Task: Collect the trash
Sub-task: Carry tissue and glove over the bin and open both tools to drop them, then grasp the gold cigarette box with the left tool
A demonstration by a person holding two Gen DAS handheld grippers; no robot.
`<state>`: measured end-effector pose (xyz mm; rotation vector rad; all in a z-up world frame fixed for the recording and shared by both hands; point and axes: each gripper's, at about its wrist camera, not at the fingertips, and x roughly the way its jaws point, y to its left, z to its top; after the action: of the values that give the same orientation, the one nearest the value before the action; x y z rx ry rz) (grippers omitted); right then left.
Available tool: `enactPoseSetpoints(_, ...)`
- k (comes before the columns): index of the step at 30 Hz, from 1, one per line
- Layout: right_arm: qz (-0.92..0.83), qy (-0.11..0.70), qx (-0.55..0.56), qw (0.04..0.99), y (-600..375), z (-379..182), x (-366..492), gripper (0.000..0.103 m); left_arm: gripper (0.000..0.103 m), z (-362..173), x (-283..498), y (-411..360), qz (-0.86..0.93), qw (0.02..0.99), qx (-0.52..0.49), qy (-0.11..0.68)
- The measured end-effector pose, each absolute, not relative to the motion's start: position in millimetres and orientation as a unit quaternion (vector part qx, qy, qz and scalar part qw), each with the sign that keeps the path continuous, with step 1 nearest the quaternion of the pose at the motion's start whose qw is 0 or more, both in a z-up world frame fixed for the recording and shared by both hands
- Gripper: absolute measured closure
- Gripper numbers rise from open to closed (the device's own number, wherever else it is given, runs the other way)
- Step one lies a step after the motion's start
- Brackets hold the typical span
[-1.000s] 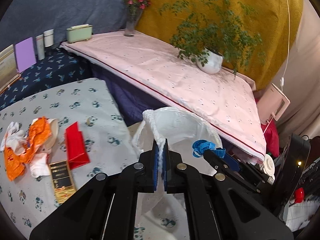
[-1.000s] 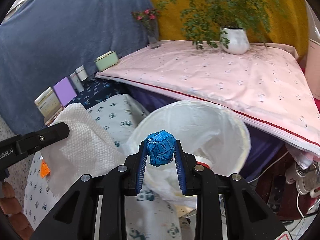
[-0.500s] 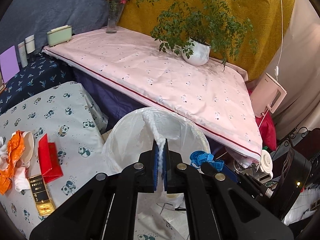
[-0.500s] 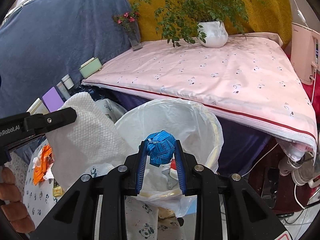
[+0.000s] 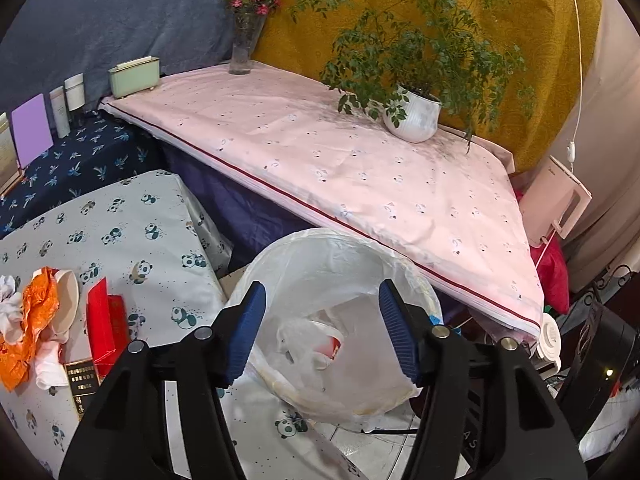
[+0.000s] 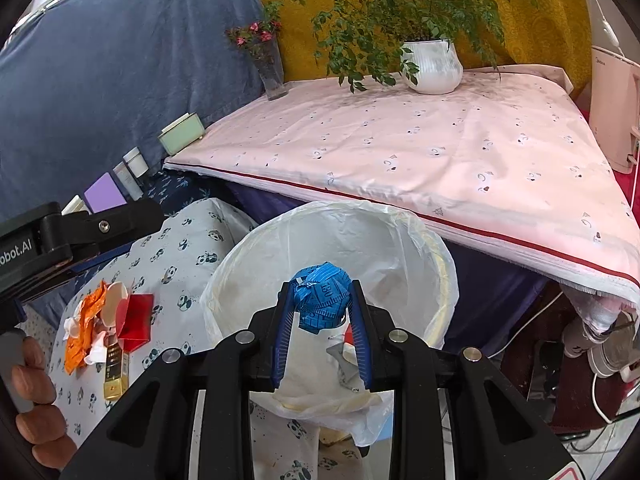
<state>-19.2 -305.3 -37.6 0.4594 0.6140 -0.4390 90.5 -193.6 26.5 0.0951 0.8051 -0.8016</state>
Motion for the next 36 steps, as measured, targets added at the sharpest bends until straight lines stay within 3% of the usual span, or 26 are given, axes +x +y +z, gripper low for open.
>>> enactPoseSetpoints(4,-0.21,0.297,0.218,0.906,-303.2,-35.7,-14.0,0.077,0.034,24.8,96.1,-183.2,-0.363,0.85,0.035,0.38)
enactPoseSetpoints(9,-0.207,0.299,0.214,0.906,-300.3,-34.6,-7.2,0.077,0.033,21.8,100.0,-173.8,-0.352,0.852,0.03,0.386)
enactPoseSetpoints(19,-0.207,0.295,0.199,0.911,-290.9,-27.6,5.7,0.073,0.013,14.9,108.1,-142.6,-0.308,0.868,0.011,0.388)
enactPoseSetpoints(30,-0.197,0.289,0.19,0.918,-268.9,-16.1,12.5,0.054,0.012,-13.4,123.7,-79.4,-0.232,0.88,-0.011,0.415)
enactPoseSetpoints(36,-0.182,0.298,0.183,0.919,-249.2,-16.5,18.8,0.053,0.012,-35.5,129.8,-38.7,-0.185,0.88,-0.021,0.437)
